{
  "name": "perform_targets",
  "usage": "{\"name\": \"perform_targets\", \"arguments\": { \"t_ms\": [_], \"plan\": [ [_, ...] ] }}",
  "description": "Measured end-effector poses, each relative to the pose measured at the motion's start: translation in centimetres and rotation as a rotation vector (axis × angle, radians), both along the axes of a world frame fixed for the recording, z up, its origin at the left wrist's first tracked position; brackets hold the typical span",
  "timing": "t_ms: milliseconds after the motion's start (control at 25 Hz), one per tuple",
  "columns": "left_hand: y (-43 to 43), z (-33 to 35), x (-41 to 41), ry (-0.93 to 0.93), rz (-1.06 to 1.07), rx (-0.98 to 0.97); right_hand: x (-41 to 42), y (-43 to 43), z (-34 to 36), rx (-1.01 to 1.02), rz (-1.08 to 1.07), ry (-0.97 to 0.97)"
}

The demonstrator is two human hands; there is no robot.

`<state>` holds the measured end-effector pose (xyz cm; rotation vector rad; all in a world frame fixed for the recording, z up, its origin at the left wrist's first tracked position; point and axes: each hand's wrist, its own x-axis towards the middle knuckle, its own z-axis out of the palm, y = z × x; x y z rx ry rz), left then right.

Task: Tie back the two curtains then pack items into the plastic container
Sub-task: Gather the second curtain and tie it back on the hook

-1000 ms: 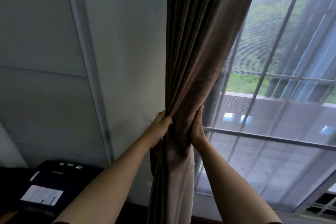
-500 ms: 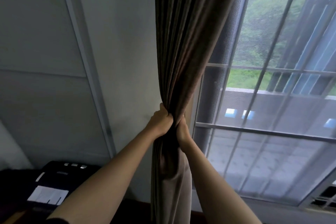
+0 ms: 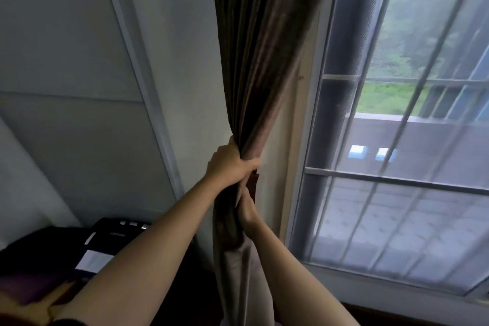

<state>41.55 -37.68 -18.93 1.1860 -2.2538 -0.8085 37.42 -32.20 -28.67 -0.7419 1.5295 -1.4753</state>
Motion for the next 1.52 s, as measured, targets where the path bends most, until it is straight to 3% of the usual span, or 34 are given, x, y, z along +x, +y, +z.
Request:
{"name": "perform_targets", "arguments": {
  "t_ms": [120,240,440,640,840,1040,1160,1320,1400,1520],
  "plan": [
    [-1.4,0.6,1.6,0.079,0.116,-0.063,0.6,-2.5,-0.6,-0.071,0.192,0.035],
    [-3.6,1.5,3.9,0.127,0.250,-0.147,0.5,-5.1,-1.5,0.067,0.298,0.181],
    [-7.0,2.0,6.8,0.179,0.282,-0.185,-3.9,-6.4,-4.2,0.231,-0.058,0.311],
    [-8.1,2.2,7.3,0.170,0.313,-0.243,-8.8,-8.4,-6.1,0.469,0.103,0.500],
    [-8.8,2.2,7.5,0.164,0.314,-0.263,-10.1,-9.4,-6.2,0.443,0.178,0.658],
    [-8.3,1.5,6.6,0.160,0.288,-0.245,-10.4,-7.2,-7.0,0.246,0.225,0.532],
    [-6.8,0.7,5.0,0.154,0.253,-0.225,-10.7,-5.0,-6.7,0.119,0.148,0.474],
    [-4.2,-0.3,2.2,0.141,0.209,-0.182,-13.4,-2.3,-6.4,0.150,0.113,0.478],
    [-2.7,-0.5,1.0,0.150,0.194,-0.169,-15.3,-0.6,-6.3,0.230,0.115,0.609],
    [-0.9,-1.0,-0.4,0.152,0.184,-0.144,-17.8,1.9,-6.3,0.438,0.304,0.899]
  ]
}}
